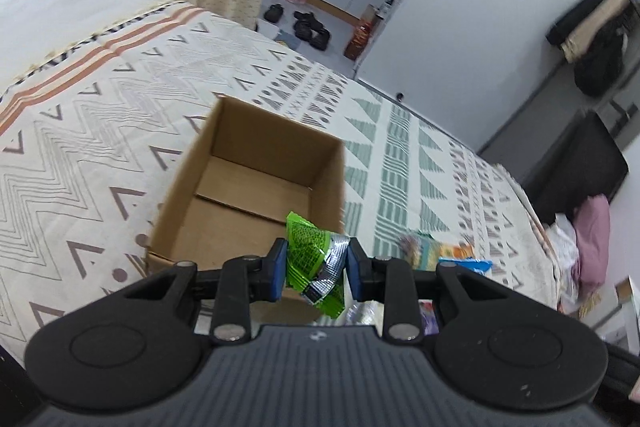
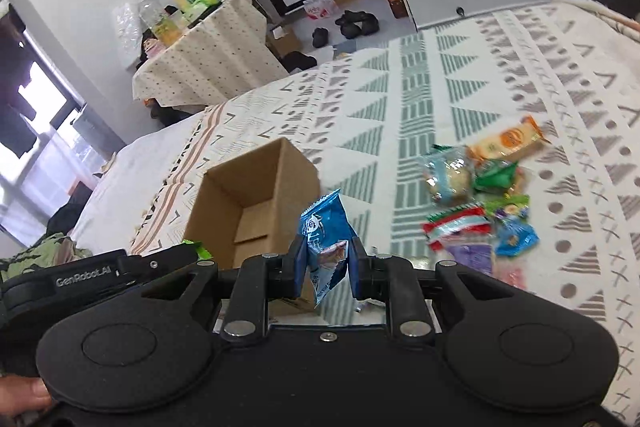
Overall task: Organize snacks
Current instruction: 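Carry both snacks over the cardboard box and open both grippers to drop them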
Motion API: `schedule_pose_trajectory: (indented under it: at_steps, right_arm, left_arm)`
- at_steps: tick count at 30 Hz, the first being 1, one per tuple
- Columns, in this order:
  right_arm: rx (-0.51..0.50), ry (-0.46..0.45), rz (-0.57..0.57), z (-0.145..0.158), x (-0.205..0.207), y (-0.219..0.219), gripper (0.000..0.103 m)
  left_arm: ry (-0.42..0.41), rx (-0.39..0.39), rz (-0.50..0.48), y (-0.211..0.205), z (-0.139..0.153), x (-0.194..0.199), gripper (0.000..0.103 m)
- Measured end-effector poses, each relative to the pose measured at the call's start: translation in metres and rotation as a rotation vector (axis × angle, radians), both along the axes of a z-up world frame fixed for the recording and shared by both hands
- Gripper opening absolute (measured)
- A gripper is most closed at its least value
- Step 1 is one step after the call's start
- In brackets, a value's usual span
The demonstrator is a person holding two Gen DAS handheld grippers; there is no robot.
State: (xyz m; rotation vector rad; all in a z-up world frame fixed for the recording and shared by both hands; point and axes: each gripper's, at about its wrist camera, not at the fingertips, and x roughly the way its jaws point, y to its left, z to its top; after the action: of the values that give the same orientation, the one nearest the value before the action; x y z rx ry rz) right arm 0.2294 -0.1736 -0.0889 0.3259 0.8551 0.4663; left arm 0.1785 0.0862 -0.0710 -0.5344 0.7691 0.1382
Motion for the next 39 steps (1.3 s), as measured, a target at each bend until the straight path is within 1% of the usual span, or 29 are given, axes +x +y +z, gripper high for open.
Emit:
schedule_pose_trajectory:
  at_steps: [2,7,14,18,23,25,27,30,31,32,33,35,37,39]
  right_arm:
    - [-0.020,-0.023,-0.005,0.002,-0.001,0.011,0.021]
    - [-0.025,-0.034,0.011,0.005,0.000,0.037,0.021]
    - [-0.035,-0.025,0.035,0.002,0.004,0.072,0.021]
    - [-0.027,0.000,0.035,-0.004,0.009,0.086,0.021]
    - [-0.021,0.017,0.049,-0.006,0.012,0.101,0.021]
    - [-0.017,0.025,0.056,-0.007,0.014,0.106,0.021]
    - [-0.019,0.024,0.061,-0.007,0.015,0.111,0.021]
    - [-0.011,0.013,0.061,-0.006,0.017,0.115,0.022]
    - [-0.003,0.015,0.059,-0.006,0.017,0.116,0.024]
    - [0.008,0.016,0.062,-0.006,0.018,0.116,0.030]
    - [0.015,0.018,0.065,-0.006,0.019,0.117,0.030]
    - [0.021,0.017,0.073,-0.004,0.018,0.117,0.041]
    - [0.021,0.010,0.073,-0.003,0.015,0.114,0.047]
    - [0.018,0.007,0.065,-0.002,0.013,0.108,0.049]
  left_arm:
    - [0.000,-0.011,0.016,0.010,-0.002,0.001,0.029]
    - [0.000,-0.045,0.048,0.032,-0.007,0.004,0.029]
    - [0.008,-0.076,0.059,0.053,-0.008,0.008,0.030]
    - [0.018,-0.075,0.065,0.061,-0.009,0.011,0.033]
    - [0.047,-0.084,0.091,0.070,-0.010,0.010,0.044]
    - [0.041,-0.078,0.096,0.071,-0.008,0.007,0.053]
    - [0.044,-0.061,0.099,0.070,-0.006,0.005,0.059]
    - [0.052,-0.051,0.107,0.070,-0.004,0.001,0.063]
    - [0.055,-0.049,0.110,0.070,-0.004,0.000,0.066]
    - [0.058,-0.044,0.114,0.070,-0.003,-0.002,0.068]
    - [0.061,-0.037,0.117,0.070,-0.003,-0.002,0.072]
    - [0.068,-0.023,0.115,0.067,-0.002,-0.003,0.077]
    - [0.084,-0.007,0.108,0.062,-0.001,-0.003,0.082]
    - [0.104,0.006,0.100,0.057,-0.002,-0.003,0.086]
